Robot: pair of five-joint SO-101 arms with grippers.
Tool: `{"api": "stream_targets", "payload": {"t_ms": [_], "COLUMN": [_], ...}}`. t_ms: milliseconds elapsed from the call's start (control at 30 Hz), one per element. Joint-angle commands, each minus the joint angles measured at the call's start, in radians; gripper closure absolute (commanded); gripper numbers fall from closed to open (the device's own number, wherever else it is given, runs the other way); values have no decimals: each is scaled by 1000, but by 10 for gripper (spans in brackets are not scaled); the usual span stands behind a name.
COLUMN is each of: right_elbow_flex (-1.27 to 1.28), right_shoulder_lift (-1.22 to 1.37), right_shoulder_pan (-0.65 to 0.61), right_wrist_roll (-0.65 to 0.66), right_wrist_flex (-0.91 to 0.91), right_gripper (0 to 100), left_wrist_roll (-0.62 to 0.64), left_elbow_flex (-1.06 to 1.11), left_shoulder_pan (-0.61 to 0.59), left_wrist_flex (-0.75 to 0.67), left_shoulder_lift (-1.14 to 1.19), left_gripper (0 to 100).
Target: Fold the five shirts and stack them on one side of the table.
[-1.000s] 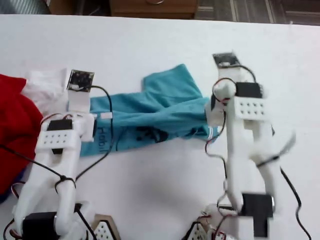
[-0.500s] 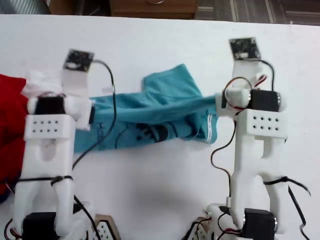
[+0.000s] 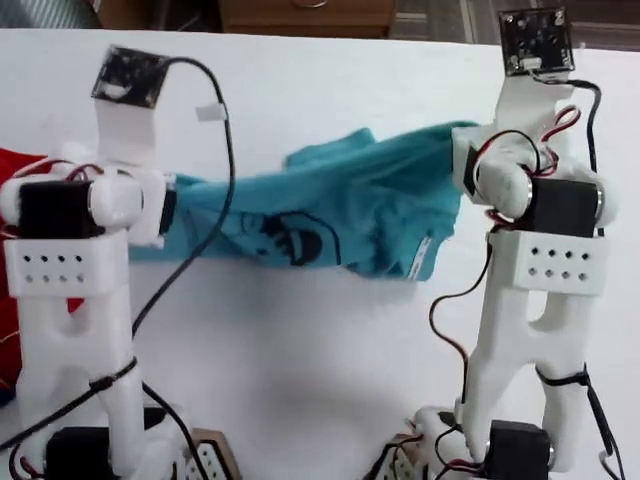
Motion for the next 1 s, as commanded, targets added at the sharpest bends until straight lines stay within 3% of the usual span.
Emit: {"api": "stream_targets", "payload": {"t_ms": [0,200,300,500,667,767,900,967], "right_elbow_flex": [-29,135,192,282,293,301,388,434], "right_shoulder_lift": [-38,-45,-45,-45,-45,-38,-33,-33], "right_shoulder_pan": [19,31,79,163,188,153,35,-35], "right_wrist_roll": [43,140,147,150,199,198,186,120], "right_wrist_flex": [45,39,36,-35,-38,-33,-90,-150], "right_gripper": [979,979,979,979,979,979,973,930], "left_wrist_roll": [5,-83,-121,-206,-235,-241,-241,-241], "left_elbow_flex": [216,630,742,777,570,490,513,545], "left_shoulder_pan": [6,6,0,-3,-37,-32,-31,-32], "left_wrist_flex": [-97,-442,-540,-535,-428,-368,-384,-413], "left_shoulder_lift": [-23,-23,-23,-32,-29,-23,-21,-23], "left_gripper": [974,973,955,779,786,785,786,787]}}
